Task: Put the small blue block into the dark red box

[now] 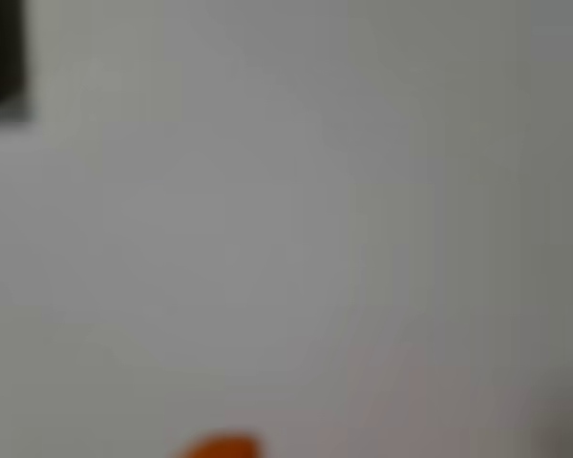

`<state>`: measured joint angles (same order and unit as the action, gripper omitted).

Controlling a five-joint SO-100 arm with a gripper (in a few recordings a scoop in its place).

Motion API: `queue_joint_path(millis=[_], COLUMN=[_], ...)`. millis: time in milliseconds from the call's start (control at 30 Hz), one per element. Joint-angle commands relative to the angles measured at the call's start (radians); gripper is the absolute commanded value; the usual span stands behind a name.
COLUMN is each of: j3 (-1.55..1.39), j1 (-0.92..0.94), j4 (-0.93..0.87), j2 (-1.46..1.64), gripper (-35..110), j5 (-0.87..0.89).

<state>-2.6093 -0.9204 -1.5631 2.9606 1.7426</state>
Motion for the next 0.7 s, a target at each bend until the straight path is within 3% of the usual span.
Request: queue_joint_path(millis=[0, 300, 667], j3=[0.273, 0.515, 0.755], j1=[-0.115, -0.339, -0.359], j4=[-0.017, 0.0, 0.021], j2=[-0.348, -0.821, -1.132], gripper=[24, 25, 25], j5=[0.126, 0.446, 0.506])
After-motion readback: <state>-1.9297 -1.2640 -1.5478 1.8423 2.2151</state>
